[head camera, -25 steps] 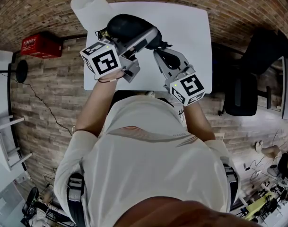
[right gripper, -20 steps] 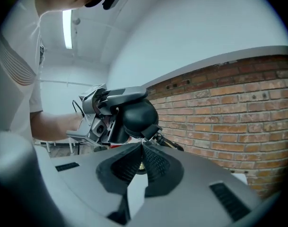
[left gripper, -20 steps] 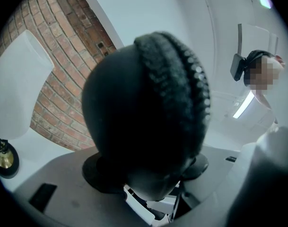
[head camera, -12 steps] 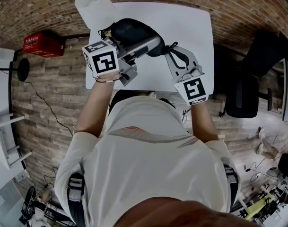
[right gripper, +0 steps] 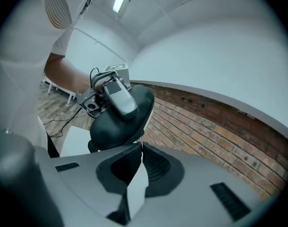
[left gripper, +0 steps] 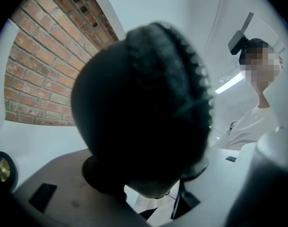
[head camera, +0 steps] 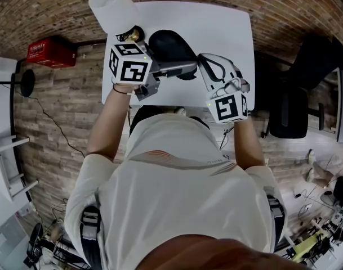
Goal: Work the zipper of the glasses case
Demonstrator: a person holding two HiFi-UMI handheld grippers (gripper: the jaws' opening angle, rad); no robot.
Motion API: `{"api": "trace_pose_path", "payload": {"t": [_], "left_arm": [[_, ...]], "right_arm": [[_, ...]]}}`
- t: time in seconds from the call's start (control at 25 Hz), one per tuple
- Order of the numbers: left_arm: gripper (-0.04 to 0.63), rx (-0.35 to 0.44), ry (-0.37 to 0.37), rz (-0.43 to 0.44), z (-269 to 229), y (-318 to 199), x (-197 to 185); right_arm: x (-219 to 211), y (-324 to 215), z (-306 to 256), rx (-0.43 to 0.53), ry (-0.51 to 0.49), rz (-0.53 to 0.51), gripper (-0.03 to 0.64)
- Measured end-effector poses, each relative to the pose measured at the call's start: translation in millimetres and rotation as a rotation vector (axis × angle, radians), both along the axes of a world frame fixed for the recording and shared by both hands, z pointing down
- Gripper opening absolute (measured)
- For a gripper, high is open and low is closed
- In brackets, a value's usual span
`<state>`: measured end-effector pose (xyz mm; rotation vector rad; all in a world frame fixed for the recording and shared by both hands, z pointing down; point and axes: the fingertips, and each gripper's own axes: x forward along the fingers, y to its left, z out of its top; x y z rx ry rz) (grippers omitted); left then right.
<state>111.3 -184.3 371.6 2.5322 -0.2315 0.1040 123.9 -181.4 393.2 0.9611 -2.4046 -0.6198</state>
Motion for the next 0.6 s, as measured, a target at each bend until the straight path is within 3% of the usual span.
{"api": "trace_pose_path", "payload": {"t": [0.12,0.44,0.6], "left_arm": [[0.29,0.032,-0.086,0.061,10,11,6],[0.29,0.146,-0.401,0.218,54,44,8],[0.29,0.171,-0.485,0.239,72,49,9]], "right_arm": [[-2,3,0,0.016,0.025,-0.026,0.06],[-16,7,-20,0.104,0.061,-0.09,0.058],[-17,9,-28,0.157,0.116,-0.106,0.061]]}}
